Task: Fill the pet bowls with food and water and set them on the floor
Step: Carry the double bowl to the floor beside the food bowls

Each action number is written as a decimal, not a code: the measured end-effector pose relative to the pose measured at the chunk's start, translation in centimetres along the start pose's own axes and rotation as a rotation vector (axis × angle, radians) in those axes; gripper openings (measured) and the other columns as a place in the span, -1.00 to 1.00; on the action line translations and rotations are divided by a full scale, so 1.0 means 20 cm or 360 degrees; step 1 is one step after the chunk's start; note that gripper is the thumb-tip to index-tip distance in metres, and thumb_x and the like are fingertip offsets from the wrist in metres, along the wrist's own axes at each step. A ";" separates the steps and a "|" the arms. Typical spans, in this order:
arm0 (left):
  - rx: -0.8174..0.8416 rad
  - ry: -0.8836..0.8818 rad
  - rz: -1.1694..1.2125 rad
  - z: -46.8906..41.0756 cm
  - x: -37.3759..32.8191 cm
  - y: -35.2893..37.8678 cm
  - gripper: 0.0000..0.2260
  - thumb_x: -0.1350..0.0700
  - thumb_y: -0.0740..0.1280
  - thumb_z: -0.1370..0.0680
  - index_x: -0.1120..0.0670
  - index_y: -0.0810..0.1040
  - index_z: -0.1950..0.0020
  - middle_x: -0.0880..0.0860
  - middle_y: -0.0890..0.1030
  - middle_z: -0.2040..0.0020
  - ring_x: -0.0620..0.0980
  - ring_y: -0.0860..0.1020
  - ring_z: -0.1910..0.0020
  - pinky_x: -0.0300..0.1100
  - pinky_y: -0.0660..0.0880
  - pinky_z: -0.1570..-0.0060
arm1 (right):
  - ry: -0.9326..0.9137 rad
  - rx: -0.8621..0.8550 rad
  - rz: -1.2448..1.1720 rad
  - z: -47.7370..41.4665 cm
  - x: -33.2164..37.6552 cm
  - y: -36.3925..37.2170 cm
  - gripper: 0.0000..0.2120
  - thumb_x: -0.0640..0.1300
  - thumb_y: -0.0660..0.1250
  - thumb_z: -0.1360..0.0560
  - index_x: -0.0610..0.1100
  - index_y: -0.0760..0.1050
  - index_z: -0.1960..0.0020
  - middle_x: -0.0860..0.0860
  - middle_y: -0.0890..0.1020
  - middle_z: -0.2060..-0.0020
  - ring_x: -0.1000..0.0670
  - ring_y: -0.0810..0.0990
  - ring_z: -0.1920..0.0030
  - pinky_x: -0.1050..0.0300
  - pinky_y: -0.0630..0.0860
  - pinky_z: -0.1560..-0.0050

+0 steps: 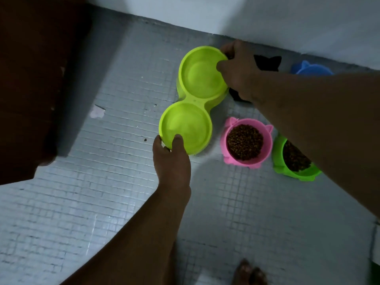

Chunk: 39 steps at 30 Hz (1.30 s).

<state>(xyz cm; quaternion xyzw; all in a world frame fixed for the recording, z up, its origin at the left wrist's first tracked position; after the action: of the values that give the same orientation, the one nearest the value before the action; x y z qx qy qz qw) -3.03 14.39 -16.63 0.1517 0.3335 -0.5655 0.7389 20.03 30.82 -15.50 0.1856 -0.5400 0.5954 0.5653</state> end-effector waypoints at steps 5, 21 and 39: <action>-0.0023 -0.0079 0.0032 -0.02 0.05 0.07 -0.36 -0.03 0.45 -0.49 -0.05 0.32 -0.54 0.07 0.50 -0.31 0.14 0.54 -0.30 0.18 0.51 -0.32 | 0.0014 0.0061 0.0029 -0.11 -0.02 0.10 -0.76 -0.33 0.32 -0.44 -0.02 0.38 0.08 -0.09 0.53 0.06 -0.06 0.53 0.04 0.10 0.47 0.11; -0.0072 -0.0122 -0.0068 -0.13 0.09 0.08 -0.37 -0.03 0.42 -0.57 -0.11 0.20 -0.56 0.14 0.48 -0.43 0.15 0.55 -0.26 0.06 0.53 -0.23 | -0.0080 0.0121 0.0218 -0.17 0.00 0.22 -0.67 -0.24 0.41 -0.43 -0.16 0.50 -0.18 -0.14 0.55 -0.12 -0.05 0.51 -0.10 -0.03 0.53 -0.19; 0.0723 0.0891 -0.1749 1.19 -1.34 -0.05 -0.34 0.00 0.44 -0.57 0.05 0.23 -0.60 0.25 0.39 -0.45 0.23 0.43 -0.41 0.06 0.37 -0.40 | 0.0077 -0.0119 0.0292 1.25 0.93 -1.03 -0.57 -0.19 0.45 -0.47 -0.20 0.48 -0.31 -0.12 0.58 -0.18 -0.14 0.58 -0.18 -0.08 0.49 -0.29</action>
<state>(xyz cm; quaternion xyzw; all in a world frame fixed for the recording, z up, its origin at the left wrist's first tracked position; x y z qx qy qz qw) 0.06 19.48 18.70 0.2528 0.4146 -0.8560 0.1773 22.88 13.83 17.64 0.0997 -0.5627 0.6284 0.5278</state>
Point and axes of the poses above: each hand's wrist, its own z-axis away from the middle knuckle, its own y-axis out of the palm, x = y × z, the point moved 6 cm from there along -z, towards the middle knuckle
